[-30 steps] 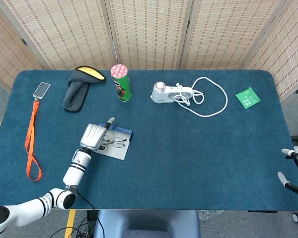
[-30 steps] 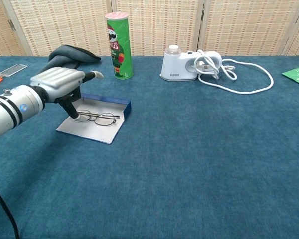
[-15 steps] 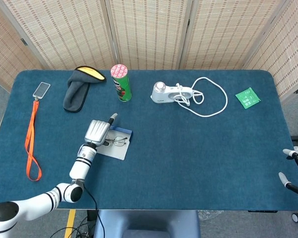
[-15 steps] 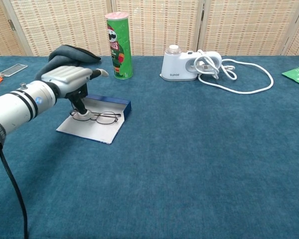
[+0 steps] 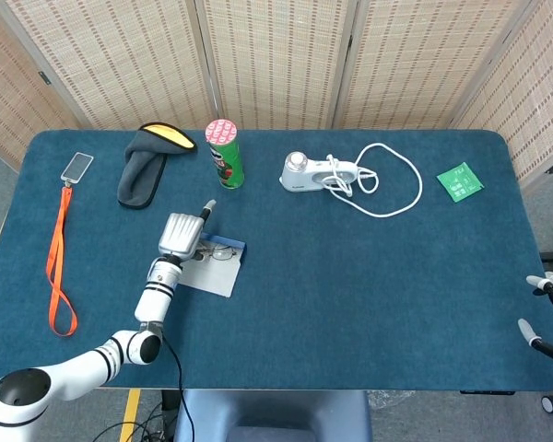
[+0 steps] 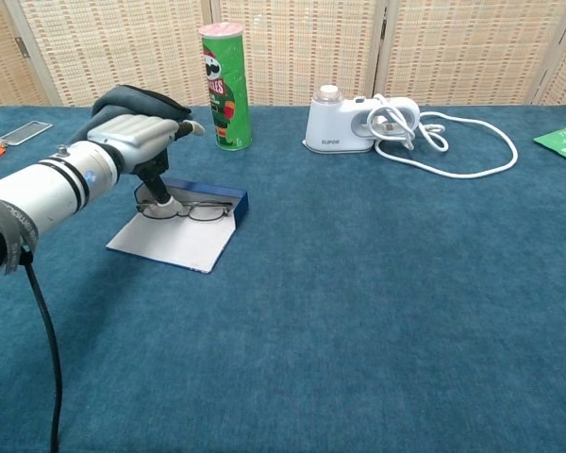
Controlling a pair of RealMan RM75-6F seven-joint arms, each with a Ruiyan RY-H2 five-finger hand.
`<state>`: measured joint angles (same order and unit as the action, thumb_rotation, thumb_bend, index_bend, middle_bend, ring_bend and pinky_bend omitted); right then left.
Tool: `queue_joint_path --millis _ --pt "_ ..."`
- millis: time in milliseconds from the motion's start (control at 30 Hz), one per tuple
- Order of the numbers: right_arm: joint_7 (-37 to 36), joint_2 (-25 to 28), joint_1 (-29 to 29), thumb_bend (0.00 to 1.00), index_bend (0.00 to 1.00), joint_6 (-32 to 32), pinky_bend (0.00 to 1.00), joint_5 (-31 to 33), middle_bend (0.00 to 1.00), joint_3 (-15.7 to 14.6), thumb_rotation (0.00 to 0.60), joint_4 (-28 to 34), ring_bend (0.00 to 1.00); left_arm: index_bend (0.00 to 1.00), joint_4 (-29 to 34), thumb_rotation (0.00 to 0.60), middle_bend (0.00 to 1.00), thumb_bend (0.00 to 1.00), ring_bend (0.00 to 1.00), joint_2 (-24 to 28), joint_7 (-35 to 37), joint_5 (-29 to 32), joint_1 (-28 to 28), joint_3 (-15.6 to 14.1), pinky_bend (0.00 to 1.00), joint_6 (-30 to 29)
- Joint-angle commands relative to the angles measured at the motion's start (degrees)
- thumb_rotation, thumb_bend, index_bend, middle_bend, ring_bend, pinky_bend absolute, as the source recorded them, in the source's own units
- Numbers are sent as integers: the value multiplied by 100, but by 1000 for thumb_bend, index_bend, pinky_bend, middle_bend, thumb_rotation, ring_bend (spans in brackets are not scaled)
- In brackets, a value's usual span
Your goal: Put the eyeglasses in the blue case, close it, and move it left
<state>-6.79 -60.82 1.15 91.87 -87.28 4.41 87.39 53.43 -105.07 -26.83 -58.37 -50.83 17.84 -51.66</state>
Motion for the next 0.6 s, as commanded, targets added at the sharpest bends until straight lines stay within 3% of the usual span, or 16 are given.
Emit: queue_joint_path --millis 33,333,600 --pt "4 1 -24 269 249 -17 259 -25 395 4 600 -3 359 13 146 600 1000 96 919 84 83 -79 88 -64 964 -104" --pt "10 -16 -88 270 249 -52 259 -93 395 7 600 8 359 16 734 600 1000 96 919 538 207 -314 422 -350 964 -330" --pt "-1 12 -41 269 249 19 259 -79 395 1 600 7 360 18 259 600 1000 96 919 250 105 -79 245 -246 963 -110"
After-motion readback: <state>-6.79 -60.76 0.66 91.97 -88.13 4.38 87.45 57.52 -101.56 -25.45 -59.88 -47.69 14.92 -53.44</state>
